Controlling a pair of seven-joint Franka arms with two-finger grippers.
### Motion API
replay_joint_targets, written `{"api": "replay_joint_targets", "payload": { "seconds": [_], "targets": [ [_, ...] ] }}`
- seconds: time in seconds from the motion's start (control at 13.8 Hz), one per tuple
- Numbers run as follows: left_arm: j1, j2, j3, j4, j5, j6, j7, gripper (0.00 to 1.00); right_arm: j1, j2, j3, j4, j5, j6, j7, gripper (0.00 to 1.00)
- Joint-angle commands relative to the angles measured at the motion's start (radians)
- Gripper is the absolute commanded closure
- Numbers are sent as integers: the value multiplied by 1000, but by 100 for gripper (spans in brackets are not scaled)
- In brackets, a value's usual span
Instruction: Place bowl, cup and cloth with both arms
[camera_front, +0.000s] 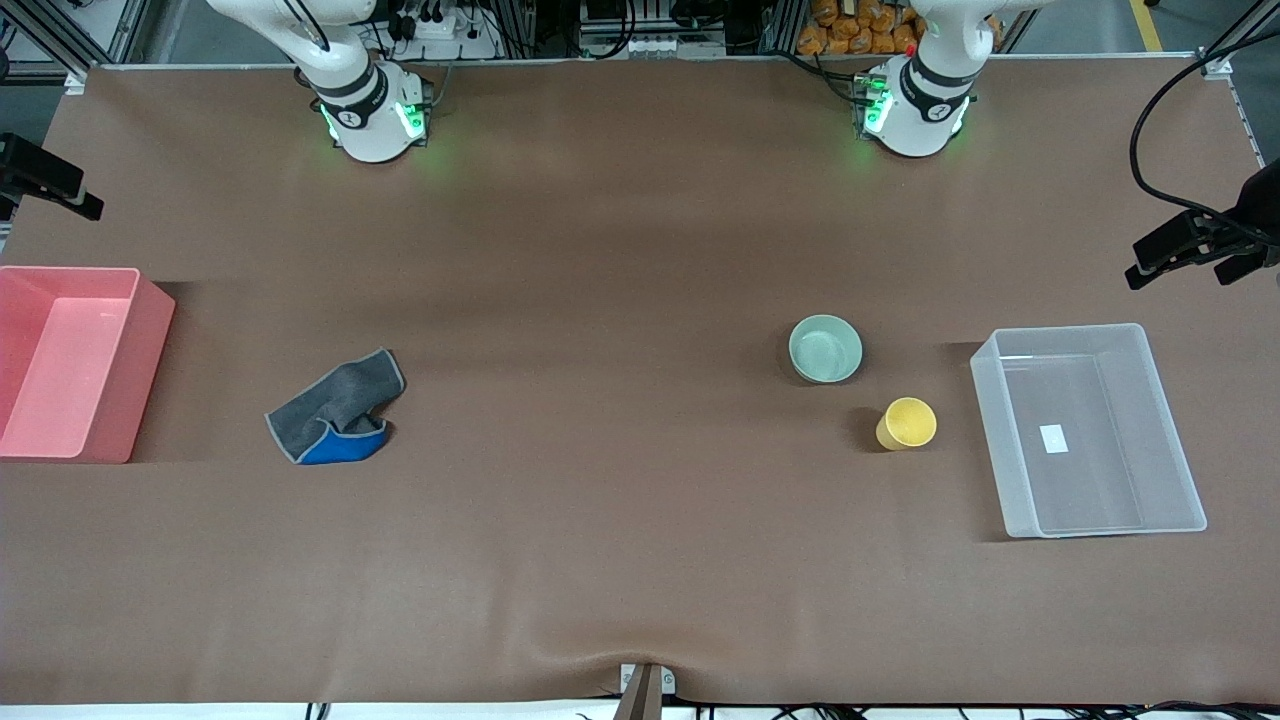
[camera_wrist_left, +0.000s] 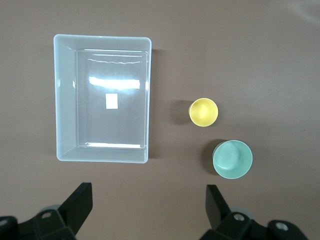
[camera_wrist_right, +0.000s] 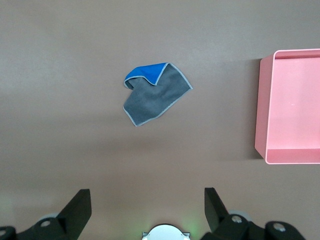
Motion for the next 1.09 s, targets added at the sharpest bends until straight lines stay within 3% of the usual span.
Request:
{"api": "replay_joint_targets", "payload": {
  "seconds": [0.0,0.36,1.02],
  "targets": [
    [-5,9,-9,18,5,-24,-8,0,-14,3,11,17,8,-16,14,0],
    [-6,6,-15,18,4,-24,-16,0,-19,3,8,17,-36,-16,6,0],
    [2,3,-22,17,4,-39,-23,0,-40,17,11,8,-34,-14,1,0]
  ]
}}
